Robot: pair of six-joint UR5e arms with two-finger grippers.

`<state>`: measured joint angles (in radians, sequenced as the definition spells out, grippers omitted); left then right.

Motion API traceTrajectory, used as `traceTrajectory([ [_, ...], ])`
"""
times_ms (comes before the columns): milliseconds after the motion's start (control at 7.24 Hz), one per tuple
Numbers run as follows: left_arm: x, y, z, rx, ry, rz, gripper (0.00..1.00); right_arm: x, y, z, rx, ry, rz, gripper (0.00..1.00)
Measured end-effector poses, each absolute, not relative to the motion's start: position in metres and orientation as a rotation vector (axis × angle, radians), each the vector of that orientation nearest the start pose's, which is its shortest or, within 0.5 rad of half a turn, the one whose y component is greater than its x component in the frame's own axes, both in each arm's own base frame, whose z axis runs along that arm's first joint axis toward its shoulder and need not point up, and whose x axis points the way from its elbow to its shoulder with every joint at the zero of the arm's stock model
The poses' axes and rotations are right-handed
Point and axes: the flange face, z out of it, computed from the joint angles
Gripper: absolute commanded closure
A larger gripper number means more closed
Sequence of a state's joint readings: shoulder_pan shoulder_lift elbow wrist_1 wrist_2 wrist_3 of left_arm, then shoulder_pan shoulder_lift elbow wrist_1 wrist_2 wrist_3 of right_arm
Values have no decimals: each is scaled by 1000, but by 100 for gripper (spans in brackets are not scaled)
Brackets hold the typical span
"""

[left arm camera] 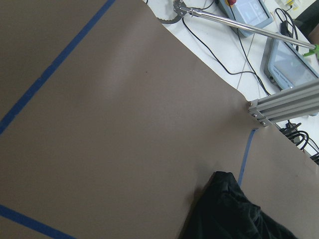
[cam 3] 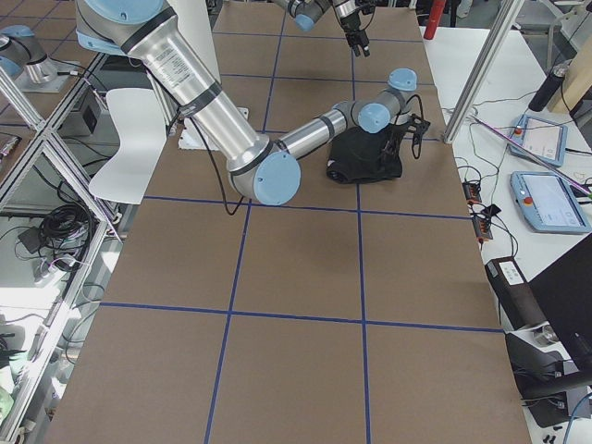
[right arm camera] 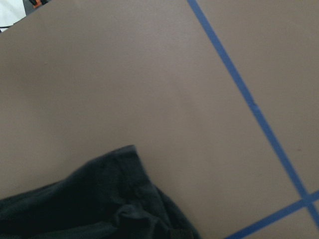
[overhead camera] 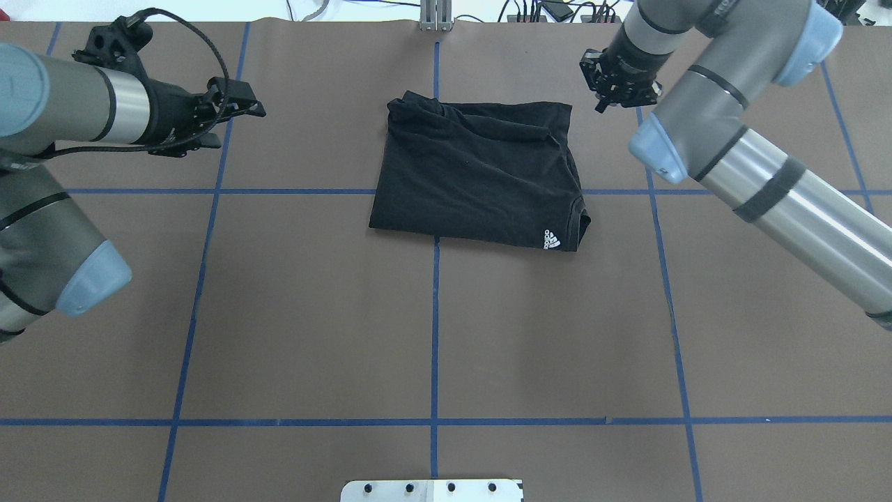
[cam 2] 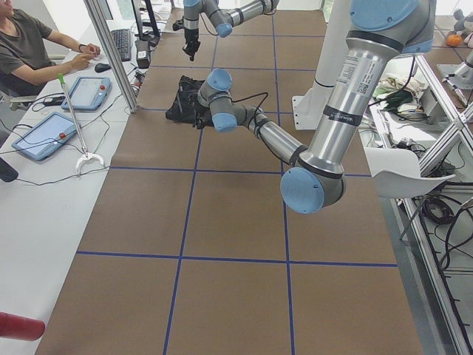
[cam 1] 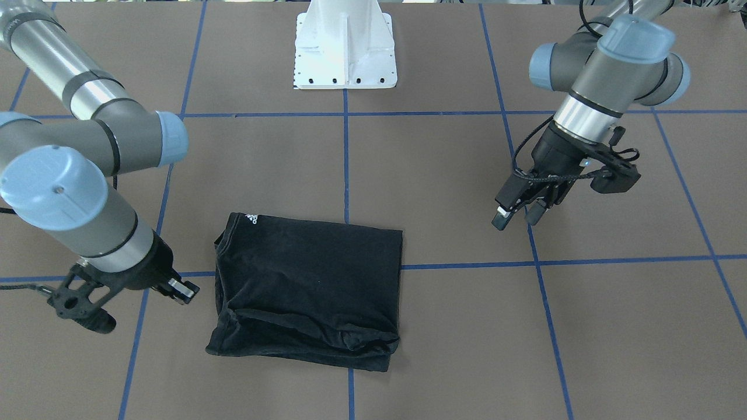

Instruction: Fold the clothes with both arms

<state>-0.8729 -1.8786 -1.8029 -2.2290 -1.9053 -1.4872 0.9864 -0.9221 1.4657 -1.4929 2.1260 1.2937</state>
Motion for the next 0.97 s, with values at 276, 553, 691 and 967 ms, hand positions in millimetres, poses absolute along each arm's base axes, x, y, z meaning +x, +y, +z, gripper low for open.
traceTrajectory([
  [276,263,-479,335,373,1141,-299,2,-249,-615,345,-44,-782,368,100],
  [553,200,-460,383,464,1017,-101,1,-162,-586,412,-10,-776,220,4],
  [691,163,-453,410,506,943,14,1,-119,-564,450,17,-766,128,0],
  [967,102,-448,456,536,782,209,1,-51,-517,505,51,-749,10,0],
])
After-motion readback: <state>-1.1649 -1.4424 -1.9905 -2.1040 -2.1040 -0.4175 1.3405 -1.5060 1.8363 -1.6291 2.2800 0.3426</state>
